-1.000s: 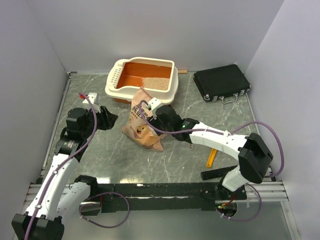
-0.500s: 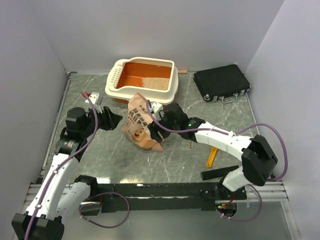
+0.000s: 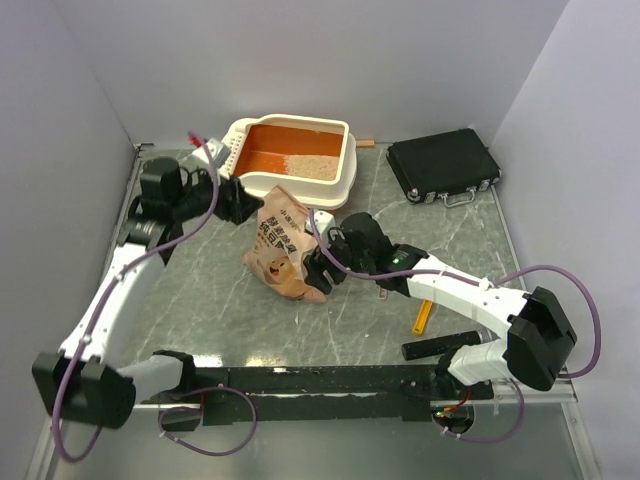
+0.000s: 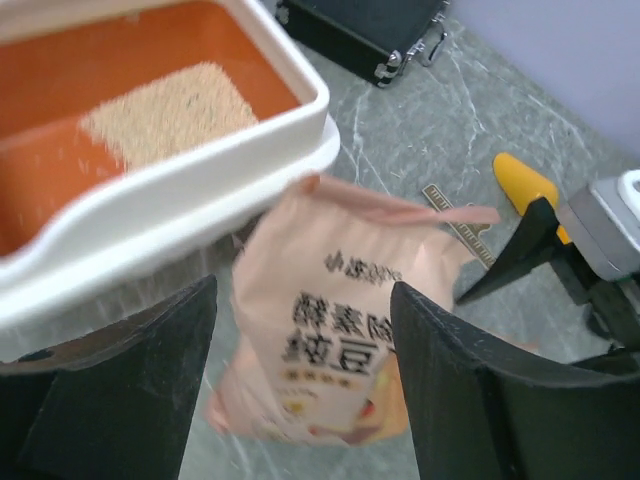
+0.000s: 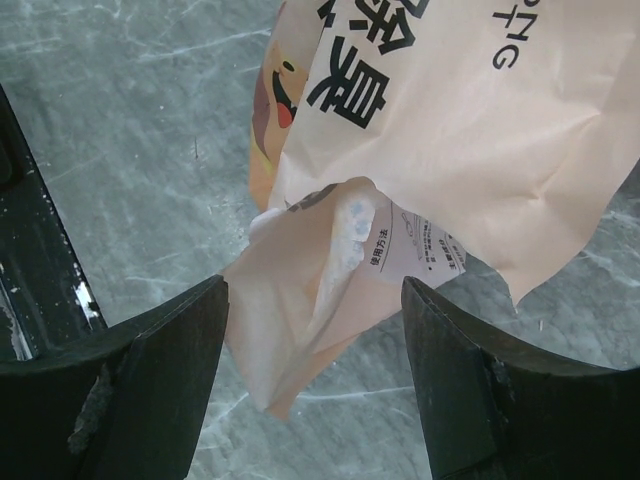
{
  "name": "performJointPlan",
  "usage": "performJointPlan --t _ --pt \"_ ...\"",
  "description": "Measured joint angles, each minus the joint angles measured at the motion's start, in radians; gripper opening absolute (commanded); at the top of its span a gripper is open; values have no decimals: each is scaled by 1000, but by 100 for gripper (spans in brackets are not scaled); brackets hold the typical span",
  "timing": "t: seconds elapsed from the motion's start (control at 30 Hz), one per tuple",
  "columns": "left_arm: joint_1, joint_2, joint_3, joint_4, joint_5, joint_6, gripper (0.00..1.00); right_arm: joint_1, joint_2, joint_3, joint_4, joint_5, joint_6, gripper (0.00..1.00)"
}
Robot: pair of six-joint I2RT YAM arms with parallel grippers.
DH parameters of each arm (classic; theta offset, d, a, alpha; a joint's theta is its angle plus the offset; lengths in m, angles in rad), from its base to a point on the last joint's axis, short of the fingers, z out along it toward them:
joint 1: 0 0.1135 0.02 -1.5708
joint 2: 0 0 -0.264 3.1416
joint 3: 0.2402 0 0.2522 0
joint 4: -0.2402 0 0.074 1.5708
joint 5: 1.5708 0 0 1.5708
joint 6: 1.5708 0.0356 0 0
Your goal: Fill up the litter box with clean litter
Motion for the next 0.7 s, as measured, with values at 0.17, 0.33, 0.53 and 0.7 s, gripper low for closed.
performJointPlan --t 0.17,0.33,0.53,0.7 --pt "0 132 82 10 119 176 83 11 2 0 2 -5 0 78" --pt "2 236 130 -46 227 352 84 14 2 -5 27 -11 1 78" --pt "8 402 341 -135 351 527 84 14 4 -28 44 -6 2 79" --pt "9 552 498 -247 430 651 84 14 2 -69 53 -6 7 79"
